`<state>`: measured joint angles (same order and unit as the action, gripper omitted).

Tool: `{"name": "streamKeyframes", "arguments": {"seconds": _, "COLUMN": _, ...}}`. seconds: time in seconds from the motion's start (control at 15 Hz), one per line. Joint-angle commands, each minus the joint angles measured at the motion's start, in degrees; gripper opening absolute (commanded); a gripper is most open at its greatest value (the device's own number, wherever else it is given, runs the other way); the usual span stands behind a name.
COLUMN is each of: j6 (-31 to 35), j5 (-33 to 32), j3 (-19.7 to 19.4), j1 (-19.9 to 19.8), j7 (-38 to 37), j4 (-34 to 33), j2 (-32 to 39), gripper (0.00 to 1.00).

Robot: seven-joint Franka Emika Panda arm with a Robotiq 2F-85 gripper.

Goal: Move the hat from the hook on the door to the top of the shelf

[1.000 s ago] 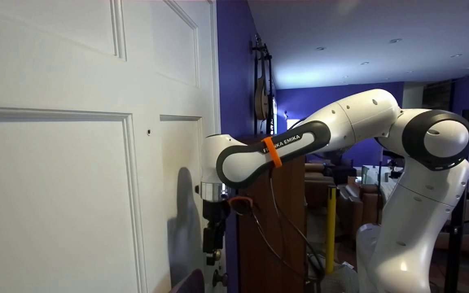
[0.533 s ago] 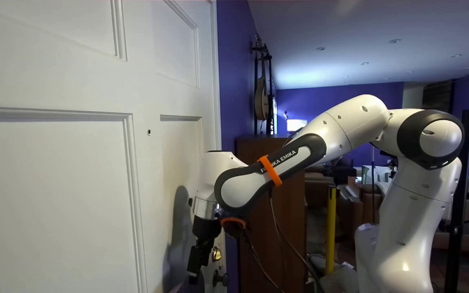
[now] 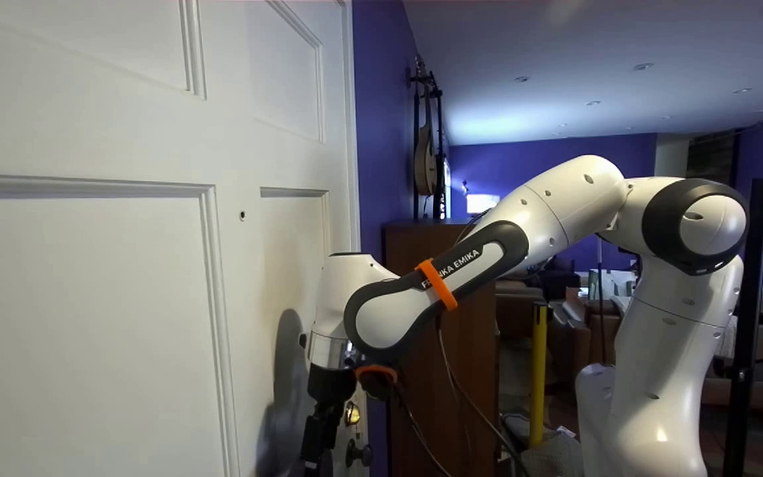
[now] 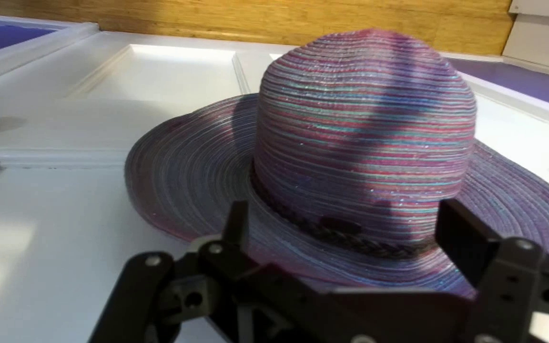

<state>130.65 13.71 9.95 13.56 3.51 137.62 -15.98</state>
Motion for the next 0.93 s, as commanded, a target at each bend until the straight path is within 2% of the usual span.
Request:
{"name": "streamKeyframes", "arguments": {"seconds": 0.0, "j6": 1.89, "j5": 3.38, "j3": 0.85, "j1": 2.01, "j7": 0.57, "j4": -1.23, "j2": 2.42, "gripper": 1.00}}
{"name": "streamKeyframes", "arguments": {"seconds": 0.47, "j6": 5.60, "j5": 4.30, "j3": 1.88, "j1": 3.19, "j7": 1.88, "j4": -1.04, "j2": 6.01, "gripper": 1.00}}
{"name": "streamKeyframes", "arguments": {"seconds": 0.53, "j6": 6.04, "j5": 3.71, "j3": 2.07, "j1": 2.98, "j7": 1.46, "j4": -1.05, "j2": 6.42, "gripper": 0.92}}
{"name": "streamKeyframes", "arguments": {"seconds": 0.6, "j6": 6.63, "j5": 4.05, "j3": 2.08, "j1": 3.05, "j7": 1.76, "j4": -1.04, "j2": 6.71, "gripper": 0.72}}
{"name": "streamKeyframes", "arguments": {"seconds": 0.87, "j6": 7.13, "j5": 3.26, "j3": 2.34, "j1": 2.84, "j7": 1.36, "j4": -1.12, "j2": 7.02, "gripper": 0.45}}
